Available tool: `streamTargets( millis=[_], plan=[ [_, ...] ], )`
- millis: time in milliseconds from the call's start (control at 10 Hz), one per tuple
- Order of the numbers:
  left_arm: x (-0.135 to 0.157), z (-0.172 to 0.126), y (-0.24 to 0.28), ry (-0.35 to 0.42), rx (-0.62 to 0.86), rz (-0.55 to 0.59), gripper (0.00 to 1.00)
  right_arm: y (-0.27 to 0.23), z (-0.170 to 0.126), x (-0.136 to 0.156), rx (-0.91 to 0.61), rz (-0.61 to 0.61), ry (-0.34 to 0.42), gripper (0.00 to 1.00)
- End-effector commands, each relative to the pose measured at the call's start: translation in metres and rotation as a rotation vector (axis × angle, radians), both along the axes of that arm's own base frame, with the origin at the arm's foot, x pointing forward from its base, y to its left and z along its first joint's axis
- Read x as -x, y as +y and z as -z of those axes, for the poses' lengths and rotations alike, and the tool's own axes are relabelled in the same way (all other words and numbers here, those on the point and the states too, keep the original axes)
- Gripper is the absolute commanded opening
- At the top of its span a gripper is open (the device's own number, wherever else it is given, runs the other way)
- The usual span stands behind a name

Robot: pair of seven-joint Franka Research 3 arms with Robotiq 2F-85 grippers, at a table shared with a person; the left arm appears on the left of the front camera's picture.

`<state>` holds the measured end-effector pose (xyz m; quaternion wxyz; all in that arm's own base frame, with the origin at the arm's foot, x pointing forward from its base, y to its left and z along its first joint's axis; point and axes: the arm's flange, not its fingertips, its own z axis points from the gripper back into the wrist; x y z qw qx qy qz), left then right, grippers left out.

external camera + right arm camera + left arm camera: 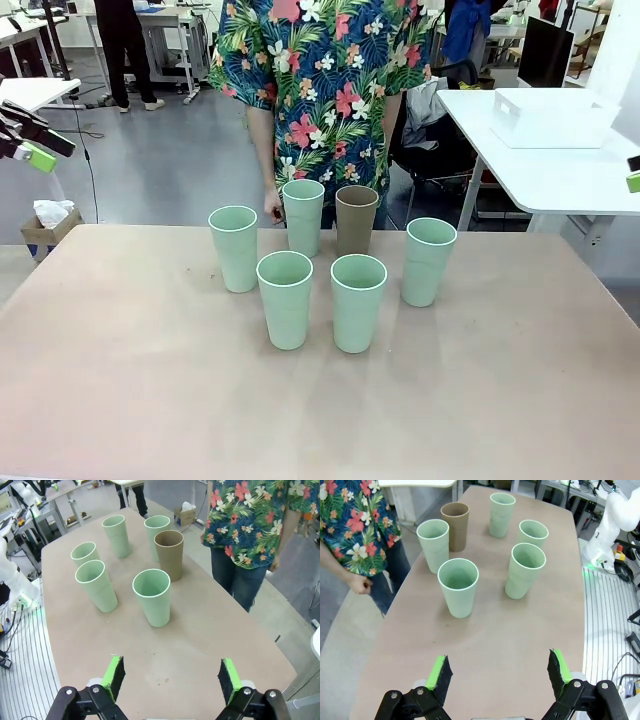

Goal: Stack the cups and store them in the basket.
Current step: Pick up two Reusable plastic cups , one in each hand.

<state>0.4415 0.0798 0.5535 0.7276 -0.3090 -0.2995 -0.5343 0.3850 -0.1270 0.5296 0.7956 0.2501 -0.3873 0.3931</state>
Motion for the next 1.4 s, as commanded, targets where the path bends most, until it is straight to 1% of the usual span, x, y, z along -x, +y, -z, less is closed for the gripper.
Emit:
streamTargets(
  millis=[0,1300],
  plan=[
    [0.0002,-0.0015,-0.0007,-0.006,0.007,0.010,1.00,-0.0006,-0.0002,-0.0030,-0.011,-0.015,-0.029,1.00],
    [0.0002,-0.0015,-0.0007,-0.006,0.007,0.010,1.00,-0.0006,-0.0002,-0.0030,-0.011,-0.015,-0.029,1.00]
  ],
)
